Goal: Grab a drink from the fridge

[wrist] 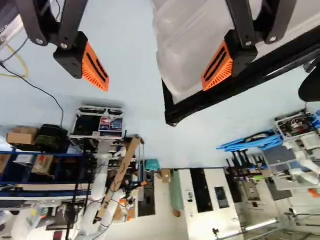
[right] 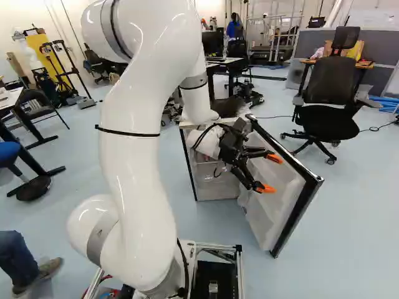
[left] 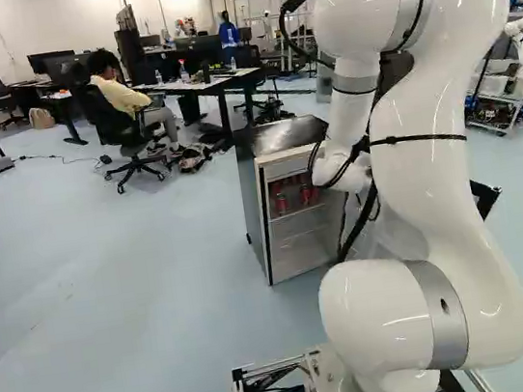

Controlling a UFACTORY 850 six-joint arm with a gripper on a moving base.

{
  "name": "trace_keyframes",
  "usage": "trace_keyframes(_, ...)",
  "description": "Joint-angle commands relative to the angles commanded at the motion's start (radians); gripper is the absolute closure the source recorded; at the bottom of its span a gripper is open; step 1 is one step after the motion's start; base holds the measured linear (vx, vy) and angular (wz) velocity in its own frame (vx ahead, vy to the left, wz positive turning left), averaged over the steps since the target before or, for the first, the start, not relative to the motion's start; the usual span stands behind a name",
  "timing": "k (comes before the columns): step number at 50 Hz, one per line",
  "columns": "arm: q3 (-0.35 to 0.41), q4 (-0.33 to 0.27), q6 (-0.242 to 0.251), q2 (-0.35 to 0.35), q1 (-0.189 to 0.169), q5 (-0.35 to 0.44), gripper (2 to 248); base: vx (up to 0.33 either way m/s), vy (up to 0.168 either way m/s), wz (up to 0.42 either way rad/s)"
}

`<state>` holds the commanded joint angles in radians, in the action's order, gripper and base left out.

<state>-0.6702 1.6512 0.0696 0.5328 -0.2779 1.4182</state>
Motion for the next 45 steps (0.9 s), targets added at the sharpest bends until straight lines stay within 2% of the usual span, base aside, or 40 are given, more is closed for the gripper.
trace_keyframes(14,0.052,-0.147,0.0,-0.025,0.009,0.009,3,0.0,0.0,0.0)
trace_keyframes(45,0.091,-0.472,0.0,-0.048,-0.001,0.028,3,0.0,0.0,0.0)
